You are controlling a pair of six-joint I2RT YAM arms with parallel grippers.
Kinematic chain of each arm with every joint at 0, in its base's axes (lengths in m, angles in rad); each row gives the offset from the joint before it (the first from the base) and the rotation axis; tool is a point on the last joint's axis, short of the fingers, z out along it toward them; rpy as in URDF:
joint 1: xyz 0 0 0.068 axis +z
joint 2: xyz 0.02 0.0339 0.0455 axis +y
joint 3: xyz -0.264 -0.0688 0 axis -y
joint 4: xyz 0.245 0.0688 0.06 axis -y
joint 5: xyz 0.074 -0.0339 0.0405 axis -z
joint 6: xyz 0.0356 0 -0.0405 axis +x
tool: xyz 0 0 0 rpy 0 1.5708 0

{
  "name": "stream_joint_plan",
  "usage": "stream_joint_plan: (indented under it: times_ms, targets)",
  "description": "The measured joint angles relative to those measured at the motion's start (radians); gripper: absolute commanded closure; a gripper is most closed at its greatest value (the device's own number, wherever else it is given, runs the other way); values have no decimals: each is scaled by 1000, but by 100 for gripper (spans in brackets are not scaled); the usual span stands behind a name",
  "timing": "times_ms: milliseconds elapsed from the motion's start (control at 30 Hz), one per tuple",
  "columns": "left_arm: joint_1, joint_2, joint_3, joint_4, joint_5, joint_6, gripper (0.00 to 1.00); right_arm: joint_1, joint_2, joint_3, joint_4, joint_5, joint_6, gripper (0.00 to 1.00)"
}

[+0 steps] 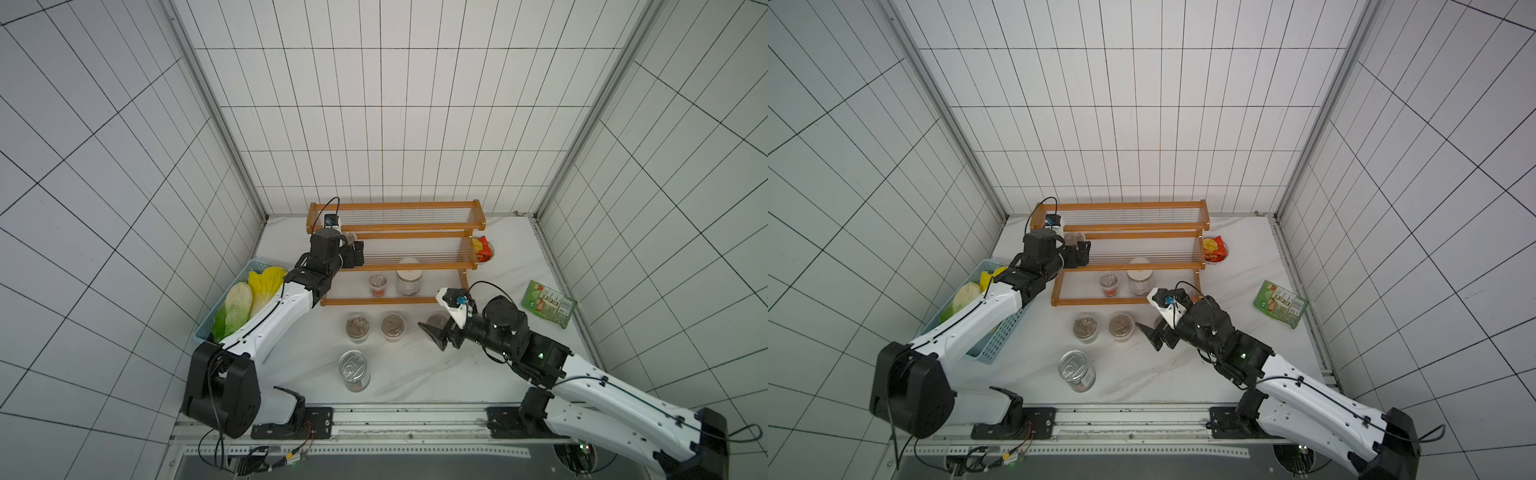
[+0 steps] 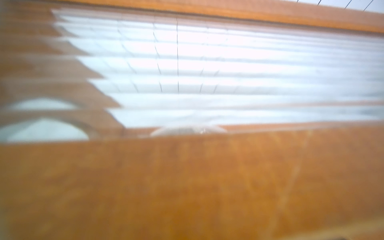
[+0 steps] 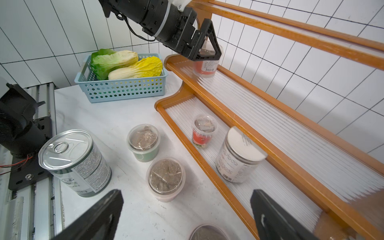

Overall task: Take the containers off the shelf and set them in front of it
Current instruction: 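Pick up a container from the shelf.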

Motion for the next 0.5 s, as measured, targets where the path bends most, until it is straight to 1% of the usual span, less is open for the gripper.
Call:
stream_joint_plan:
  times_ms: [200, 367, 500]
  targets:
    - [0, 68, 56, 8, -22, 0, 2, -28, -54, 0, -42, 12, 0, 1]
    - [0, 99, 84, 7, -64, 1, 3, -43, -82, 0, -64, 27, 1, 1]
    - [1, 111, 88, 9, -82, 3, 8, -45, -95, 0, -85, 29, 3, 1]
